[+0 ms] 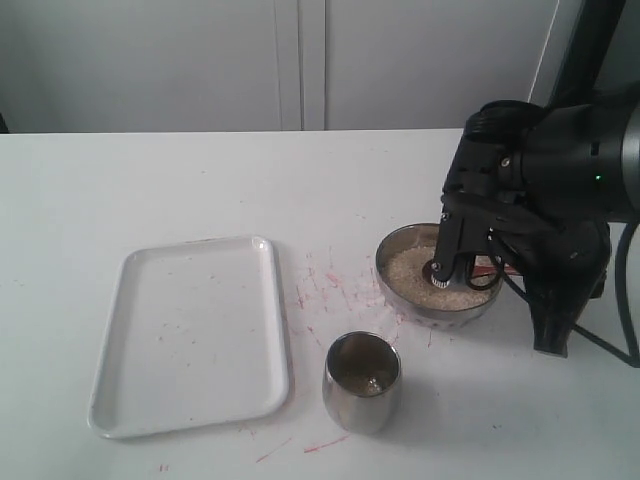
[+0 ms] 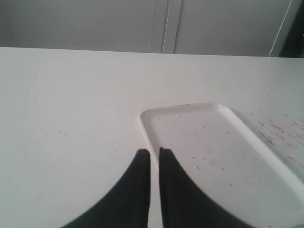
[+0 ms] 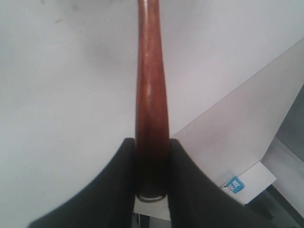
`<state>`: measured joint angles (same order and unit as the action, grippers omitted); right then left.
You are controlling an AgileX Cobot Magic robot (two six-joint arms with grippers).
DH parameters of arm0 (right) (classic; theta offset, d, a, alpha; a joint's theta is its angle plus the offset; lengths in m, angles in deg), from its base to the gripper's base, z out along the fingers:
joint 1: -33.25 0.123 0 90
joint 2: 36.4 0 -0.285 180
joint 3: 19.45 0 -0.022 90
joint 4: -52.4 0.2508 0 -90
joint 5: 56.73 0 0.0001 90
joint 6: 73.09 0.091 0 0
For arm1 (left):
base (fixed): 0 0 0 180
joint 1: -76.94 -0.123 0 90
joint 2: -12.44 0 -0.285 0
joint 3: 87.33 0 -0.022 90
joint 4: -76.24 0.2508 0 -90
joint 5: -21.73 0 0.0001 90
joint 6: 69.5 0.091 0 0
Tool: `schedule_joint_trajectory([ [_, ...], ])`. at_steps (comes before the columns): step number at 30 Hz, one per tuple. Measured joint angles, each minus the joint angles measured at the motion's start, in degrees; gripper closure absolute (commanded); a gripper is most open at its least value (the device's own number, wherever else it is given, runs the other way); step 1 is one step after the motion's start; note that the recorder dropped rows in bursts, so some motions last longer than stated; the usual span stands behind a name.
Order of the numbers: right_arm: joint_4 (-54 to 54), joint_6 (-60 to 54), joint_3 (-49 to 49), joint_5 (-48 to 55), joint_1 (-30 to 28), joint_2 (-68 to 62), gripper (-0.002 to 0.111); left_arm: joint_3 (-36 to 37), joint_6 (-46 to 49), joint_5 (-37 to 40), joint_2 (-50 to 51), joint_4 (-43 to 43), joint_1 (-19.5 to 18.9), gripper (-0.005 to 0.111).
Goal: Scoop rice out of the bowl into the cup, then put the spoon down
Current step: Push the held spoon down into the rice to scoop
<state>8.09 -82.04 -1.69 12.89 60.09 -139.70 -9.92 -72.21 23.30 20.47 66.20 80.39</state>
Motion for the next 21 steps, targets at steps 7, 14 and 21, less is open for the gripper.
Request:
schedule_joint_trajectory([
  [7, 1.5, -0.6, 0.0, 0.0, 0.0, 0.0, 0.108, 0.0, 0.0, 0.0, 0.0, 0.0, 0.0, 0.092],
  [14, 2.4, -0.7, 0.0, 0.0, 0.0, 0.0, 0.108, 0.0, 0.0, 0.0, 0.0, 0.0, 0.0, 0.092],
  [21, 3.9, -0.7, 0.0, 0.0, 0.0, 0.0, 0.108, 0.0, 0.0, 0.0, 0.0, 0.0, 0.0, 0.092],
])
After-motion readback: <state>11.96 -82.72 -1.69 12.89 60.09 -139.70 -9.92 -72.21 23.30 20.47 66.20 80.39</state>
